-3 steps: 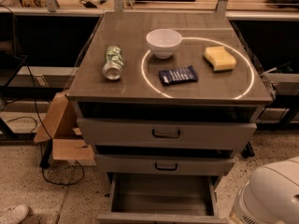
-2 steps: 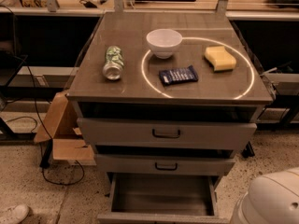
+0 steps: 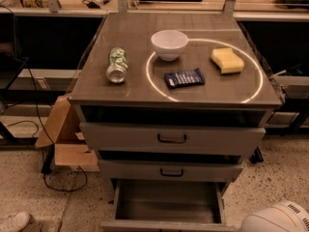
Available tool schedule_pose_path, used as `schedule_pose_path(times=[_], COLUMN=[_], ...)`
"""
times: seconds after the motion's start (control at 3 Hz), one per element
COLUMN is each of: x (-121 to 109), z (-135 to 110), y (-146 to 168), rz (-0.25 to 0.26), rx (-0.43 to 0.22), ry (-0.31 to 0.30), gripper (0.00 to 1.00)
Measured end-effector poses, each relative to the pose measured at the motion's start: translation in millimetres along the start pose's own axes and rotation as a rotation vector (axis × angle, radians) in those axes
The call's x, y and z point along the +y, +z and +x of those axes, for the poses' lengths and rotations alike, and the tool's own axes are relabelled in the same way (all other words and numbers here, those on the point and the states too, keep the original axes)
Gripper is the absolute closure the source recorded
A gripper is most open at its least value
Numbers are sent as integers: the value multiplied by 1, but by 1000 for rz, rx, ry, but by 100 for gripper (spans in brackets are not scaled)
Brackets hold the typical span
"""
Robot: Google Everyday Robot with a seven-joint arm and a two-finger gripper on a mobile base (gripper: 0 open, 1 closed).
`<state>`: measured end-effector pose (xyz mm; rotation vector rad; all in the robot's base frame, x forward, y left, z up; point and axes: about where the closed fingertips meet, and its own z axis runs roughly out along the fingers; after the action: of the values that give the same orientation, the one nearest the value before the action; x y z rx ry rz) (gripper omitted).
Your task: Close bottom drawer
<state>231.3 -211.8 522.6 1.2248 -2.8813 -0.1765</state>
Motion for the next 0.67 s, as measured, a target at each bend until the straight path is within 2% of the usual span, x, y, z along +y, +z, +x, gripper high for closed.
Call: schedule_pose_path(times=[0.33,0.67], x=[1,1], z=[0,0], y=[4,4], rz=[-2,-2], rx=[-2,-2], ry=[29,28], gripper=[100,100])
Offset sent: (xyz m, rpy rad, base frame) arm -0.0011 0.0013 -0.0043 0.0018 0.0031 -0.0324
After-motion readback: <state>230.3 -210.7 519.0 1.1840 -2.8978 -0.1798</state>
